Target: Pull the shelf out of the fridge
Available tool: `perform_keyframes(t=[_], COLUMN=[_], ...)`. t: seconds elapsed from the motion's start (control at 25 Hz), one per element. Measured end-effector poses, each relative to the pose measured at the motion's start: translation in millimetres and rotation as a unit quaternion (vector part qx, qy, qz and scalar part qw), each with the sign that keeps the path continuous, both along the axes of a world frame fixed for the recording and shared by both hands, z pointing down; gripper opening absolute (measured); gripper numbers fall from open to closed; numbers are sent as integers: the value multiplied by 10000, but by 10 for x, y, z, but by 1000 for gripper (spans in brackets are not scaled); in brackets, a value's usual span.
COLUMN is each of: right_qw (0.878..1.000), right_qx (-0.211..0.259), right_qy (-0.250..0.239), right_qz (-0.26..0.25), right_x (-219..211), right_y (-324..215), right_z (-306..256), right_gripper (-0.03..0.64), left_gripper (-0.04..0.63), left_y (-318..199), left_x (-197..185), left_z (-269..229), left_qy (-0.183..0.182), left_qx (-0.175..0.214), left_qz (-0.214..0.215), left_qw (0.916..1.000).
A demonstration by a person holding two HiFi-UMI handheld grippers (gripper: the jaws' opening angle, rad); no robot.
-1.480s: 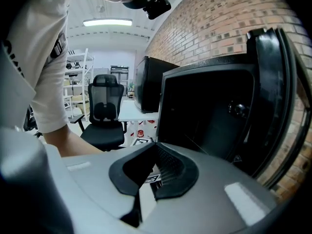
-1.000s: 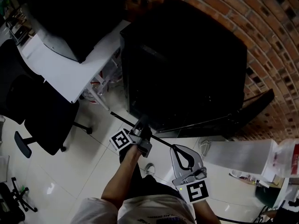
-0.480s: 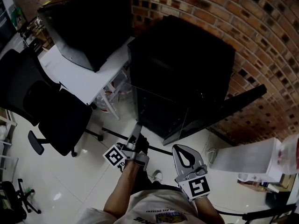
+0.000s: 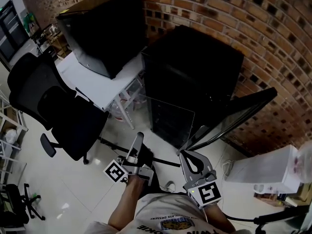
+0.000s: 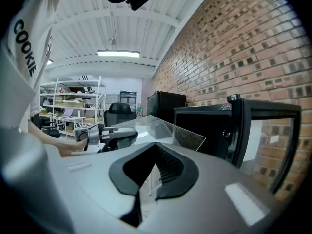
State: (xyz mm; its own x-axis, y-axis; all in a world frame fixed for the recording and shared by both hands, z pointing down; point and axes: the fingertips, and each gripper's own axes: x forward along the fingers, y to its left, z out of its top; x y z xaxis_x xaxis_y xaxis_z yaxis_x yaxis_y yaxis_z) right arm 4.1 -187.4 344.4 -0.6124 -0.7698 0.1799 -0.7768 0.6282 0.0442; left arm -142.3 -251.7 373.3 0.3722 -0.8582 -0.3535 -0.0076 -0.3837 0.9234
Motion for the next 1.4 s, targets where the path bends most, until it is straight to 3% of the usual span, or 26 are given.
perform_keyframes(t=[0.48, 0.88, 1.4], right_qw=[9986, 9990, 9990], right_qx=[345, 398, 404], right_qy=[-214, -207, -109], right_qz=[-348, 37, 150], right_x=[-78, 92, 160], right_y=[183, 2, -89], right_z=[-219, -204, -119], right_gripper=[3, 3, 3], left_gripper=[8, 8, 9], left_y=[366, 424, 413], left_x=[-199, -260, -204], left_z=[-331, -458, -467], left_qy=[115, 123, 93], left_qx=[285, 369, 328], left_qz=[-439, -565, -501], left_qw=[9986, 9976, 9982])
